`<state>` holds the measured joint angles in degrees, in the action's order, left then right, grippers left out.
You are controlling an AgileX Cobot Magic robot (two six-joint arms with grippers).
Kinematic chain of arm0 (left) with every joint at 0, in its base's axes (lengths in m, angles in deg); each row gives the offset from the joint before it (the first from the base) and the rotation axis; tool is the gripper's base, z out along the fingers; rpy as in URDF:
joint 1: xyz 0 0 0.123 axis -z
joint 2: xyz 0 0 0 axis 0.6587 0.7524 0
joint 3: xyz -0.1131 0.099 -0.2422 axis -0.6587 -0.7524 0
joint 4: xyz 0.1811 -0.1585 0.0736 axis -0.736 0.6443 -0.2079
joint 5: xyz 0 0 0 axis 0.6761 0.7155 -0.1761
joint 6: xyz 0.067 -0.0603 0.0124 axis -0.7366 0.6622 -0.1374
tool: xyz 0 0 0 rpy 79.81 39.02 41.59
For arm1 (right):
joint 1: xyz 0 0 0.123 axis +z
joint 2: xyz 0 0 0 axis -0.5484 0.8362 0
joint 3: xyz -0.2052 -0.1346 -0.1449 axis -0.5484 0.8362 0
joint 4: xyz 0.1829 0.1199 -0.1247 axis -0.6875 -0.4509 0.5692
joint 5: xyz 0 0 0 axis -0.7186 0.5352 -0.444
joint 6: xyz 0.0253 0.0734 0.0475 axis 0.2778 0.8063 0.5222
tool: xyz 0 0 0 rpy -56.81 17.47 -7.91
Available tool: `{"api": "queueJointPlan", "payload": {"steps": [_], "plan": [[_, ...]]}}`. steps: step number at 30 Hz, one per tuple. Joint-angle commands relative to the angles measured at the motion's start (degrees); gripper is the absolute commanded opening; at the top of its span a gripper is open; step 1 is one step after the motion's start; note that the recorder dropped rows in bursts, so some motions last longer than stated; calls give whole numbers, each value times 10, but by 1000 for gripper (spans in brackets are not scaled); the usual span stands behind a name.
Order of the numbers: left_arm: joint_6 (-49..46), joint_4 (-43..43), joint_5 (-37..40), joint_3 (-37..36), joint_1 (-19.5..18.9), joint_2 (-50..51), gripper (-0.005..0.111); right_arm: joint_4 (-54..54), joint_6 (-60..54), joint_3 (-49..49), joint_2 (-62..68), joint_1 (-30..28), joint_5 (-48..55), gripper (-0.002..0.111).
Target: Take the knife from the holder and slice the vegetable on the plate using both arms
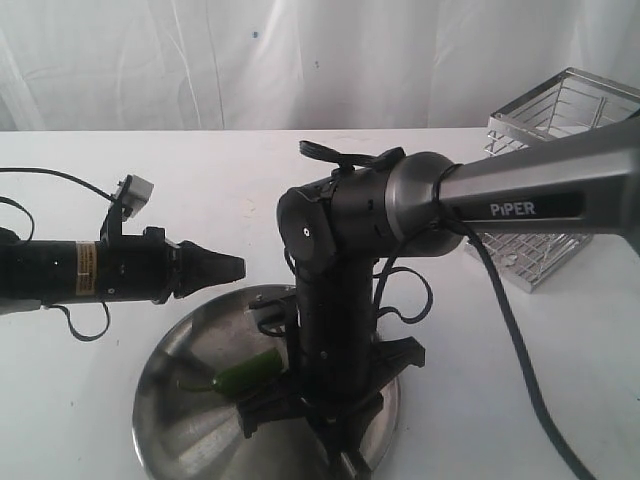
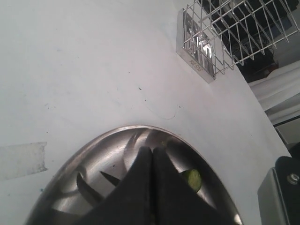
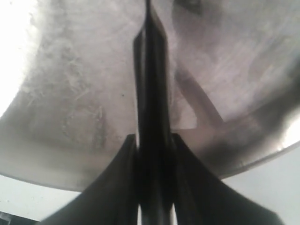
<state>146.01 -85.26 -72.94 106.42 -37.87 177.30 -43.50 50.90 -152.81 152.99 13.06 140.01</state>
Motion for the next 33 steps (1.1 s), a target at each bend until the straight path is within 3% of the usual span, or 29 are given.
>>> {"api": "queueJointPlan", "payload": {"steps": [1,6,12,16,18,19,22,23,25,26,29,32,33], "plan": [[-14,-6,-6,-1,3,0,0,-3,-12,2,-7,-4,-7,21],[-15,-6,-6,-1,3,0,0,3,-11,2,-7,-4,-6,38],[-18,35,-12,-1,0,-3,0,10,-9,1,-39,-4,22,38],[4,89,-12,-1,0,-63,0,99,1,1,-133,-7,42,38],[6,68,70,-1,0,-128,0,214,45,1,-194,-7,42,36],[21,40,156,-1,0,-177,0,326,87,1,-235,-7,44,28],[97,-43,361,-8,1,-263,0,475,142,1,-286,-12,50,9],[182,-124,511,-29,1,-318,0,533,147,1,-314,-28,46,0],[254,-226,636,-71,1,-371,0,565,147,1,-350,-70,26,0],[261,-251,680,-104,1,-402,0,554,147,1,-369,-109,9,0],[283,-241,688,-188,1,-492,0,456,124,31,-453,-220,-86,0],[322,-227,748,-238,1,-588,0,402,117,135,-577,-284,-214,0],[352,-227,789,-261,1,-642,0,404,116,217,-655,-292,-300,0]]}}
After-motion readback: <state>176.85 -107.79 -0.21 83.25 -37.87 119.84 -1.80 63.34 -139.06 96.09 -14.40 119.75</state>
